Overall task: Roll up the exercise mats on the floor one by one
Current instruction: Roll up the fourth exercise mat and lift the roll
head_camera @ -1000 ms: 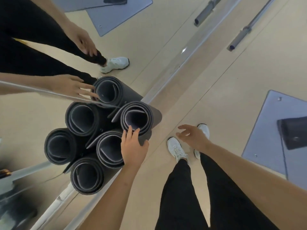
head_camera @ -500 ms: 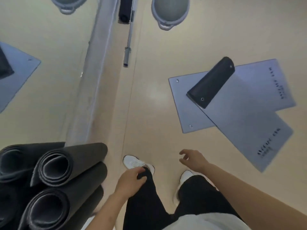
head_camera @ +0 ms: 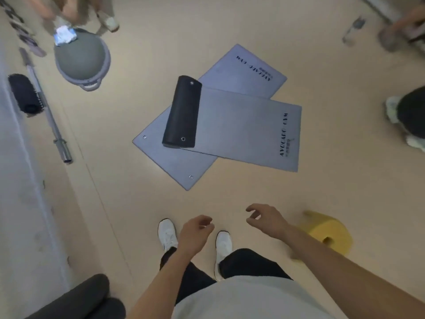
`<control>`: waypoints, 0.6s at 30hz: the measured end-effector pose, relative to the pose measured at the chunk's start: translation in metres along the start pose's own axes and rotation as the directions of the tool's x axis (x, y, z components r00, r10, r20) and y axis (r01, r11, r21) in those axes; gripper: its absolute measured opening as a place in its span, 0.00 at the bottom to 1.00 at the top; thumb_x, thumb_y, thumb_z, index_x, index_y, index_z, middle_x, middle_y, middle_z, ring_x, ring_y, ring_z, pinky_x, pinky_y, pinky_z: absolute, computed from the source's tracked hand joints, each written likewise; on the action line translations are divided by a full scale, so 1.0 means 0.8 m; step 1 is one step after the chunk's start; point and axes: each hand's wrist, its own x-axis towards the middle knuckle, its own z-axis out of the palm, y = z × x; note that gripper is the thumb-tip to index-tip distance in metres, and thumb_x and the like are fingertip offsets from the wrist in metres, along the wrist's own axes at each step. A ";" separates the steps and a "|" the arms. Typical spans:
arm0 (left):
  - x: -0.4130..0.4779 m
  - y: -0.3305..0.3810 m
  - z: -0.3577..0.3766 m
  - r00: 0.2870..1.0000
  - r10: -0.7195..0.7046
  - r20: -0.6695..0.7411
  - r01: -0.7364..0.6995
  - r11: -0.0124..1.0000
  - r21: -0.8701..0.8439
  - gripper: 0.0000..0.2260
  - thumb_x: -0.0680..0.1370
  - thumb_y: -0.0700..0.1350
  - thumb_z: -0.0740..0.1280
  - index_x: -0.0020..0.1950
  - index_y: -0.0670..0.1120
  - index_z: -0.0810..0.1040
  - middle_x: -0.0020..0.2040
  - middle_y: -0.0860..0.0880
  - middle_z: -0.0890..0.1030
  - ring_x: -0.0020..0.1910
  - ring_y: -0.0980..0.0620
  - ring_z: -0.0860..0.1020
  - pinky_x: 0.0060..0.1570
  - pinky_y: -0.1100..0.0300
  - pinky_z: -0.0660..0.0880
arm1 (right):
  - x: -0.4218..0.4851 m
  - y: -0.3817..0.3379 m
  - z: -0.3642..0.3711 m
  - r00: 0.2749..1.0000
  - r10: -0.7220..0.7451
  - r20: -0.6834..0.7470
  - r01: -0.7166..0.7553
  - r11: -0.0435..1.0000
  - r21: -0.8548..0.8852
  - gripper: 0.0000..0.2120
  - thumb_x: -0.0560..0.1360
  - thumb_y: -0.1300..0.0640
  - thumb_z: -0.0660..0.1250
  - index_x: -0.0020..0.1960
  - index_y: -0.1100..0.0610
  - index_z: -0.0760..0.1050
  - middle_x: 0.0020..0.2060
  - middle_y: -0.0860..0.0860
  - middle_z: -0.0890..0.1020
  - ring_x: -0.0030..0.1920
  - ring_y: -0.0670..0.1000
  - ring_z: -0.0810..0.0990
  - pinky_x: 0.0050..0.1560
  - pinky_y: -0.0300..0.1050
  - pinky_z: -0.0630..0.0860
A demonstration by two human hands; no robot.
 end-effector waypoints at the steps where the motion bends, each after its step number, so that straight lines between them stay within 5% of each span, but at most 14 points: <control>1: 0.006 0.036 0.020 0.999 0.041 0.025 -0.042 0.999 0.009 0.11 0.80 0.48 0.69 0.62 0.52 0.82 0.58 0.54 0.84 0.56 0.56 0.81 0.61 0.57 0.75 | -0.007 0.018 -0.020 0.999 0.014 -0.050 -0.011 0.998 0.056 0.17 0.79 0.50 0.70 0.67 0.50 0.78 0.52 0.47 0.83 0.51 0.48 0.80 0.55 0.44 0.75; 9: 0.070 0.232 0.137 0.956 0.152 0.250 -0.189 0.973 0.131 0.09 0.80 0.47 0.70 0.60 0.52 0.84 0.55 0.54 0.83 0.54 0.56 0.81 0.59 0.60 0.75 | -0.038 0.134 -0.124 0.937 0.169 -0.305 -0.017 0.895 0.446 0.13 0.77 0.53 0.73 0.61 0.49 0.81 0.46 0.44 0.84 0.50 0.47 0.82 0.48 0.35 0.74; 12: 0.105 0.277 0.165 0.947 0.167 0.274 -0.217 0.963 0.162 0.09 0.80 0.48 0.70 0.60 0.52 0.84 0.54 0.56 0.83 0.53 0.58 0.80 0.59 0.60 0.73 | -0.034 0.163 -0.156 0.927 0.224 -0.300 -0.034 0.848 0.528 0.12 0.77 0.53 0.73 0.61 0.48 0.81 0.47 0.45 0.85 0.51 0.47 0.82 0.52 0.41 0.78; 18: 0.208 0.353 0.216 0.956 0.102 0.274 -0.138 0.984 0.114 0.08 0.80 0.46 0.70 0.57 0.52 0.85 0.55 0.55 0.85 0.57 0.55 0.81 0.64 0.58 0.74 | 0.006 0.240 -0.258 0.923 0.315 -0.223 -0.128 0.795 0.592 0.12 0.79 0.53 0.72 0.62 0.48 0.80 0.49 0.46 0.84 0.51 0.47 0.82 0.42 0.30 0.74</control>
